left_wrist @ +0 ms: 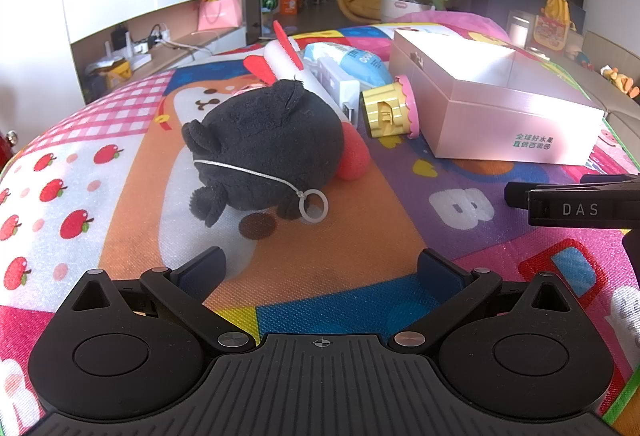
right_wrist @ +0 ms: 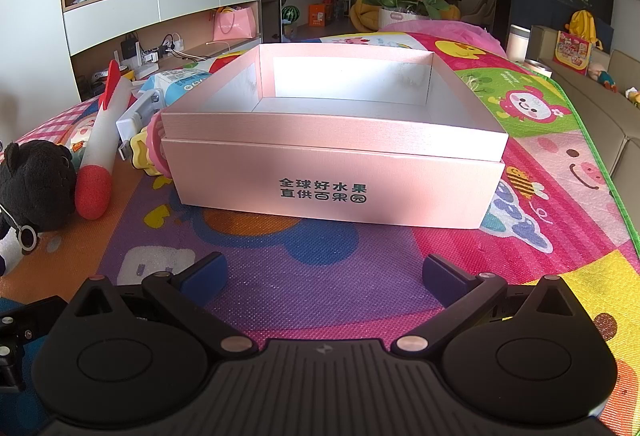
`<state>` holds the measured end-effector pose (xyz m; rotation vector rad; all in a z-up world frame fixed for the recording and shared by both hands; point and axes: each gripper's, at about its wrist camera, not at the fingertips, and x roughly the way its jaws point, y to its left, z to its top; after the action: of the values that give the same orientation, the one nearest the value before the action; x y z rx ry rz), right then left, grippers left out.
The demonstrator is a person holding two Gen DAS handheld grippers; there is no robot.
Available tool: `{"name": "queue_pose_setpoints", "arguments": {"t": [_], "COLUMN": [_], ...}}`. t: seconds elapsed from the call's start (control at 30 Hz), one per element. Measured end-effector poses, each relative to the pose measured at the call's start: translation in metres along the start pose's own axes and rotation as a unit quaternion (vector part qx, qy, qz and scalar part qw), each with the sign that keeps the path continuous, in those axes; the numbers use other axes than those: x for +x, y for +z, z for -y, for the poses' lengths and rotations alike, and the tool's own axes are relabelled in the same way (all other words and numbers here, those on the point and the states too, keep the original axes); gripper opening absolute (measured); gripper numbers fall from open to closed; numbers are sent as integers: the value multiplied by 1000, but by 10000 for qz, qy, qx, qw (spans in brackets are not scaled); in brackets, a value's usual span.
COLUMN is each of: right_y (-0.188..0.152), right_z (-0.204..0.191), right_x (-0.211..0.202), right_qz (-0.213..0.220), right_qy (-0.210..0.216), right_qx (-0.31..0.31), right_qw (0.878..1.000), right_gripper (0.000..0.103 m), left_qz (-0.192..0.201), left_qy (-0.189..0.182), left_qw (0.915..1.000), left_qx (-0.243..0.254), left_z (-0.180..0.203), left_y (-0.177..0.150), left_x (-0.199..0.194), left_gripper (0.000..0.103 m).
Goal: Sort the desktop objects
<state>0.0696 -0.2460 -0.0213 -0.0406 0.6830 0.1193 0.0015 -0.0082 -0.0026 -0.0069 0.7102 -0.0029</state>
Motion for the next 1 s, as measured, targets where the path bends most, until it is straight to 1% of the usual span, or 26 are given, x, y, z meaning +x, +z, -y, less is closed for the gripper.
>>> {"name": "queue_pose_setpoints", "arguments": {"t": [1.0], "right_y": [0], "right_z": [1], "right_x": [0], "right_qz": [0], "right_qy": [2], "right_qx": [0], "right_qw": [10000], "right_gripper": [103], "left_qz": [2], "left_qy": [2], "left_qw": [10000], "left_qx": [6], "left_z": [-1], "left_y": [-2], "left_x": [-2], "left_gripper": [103]}}
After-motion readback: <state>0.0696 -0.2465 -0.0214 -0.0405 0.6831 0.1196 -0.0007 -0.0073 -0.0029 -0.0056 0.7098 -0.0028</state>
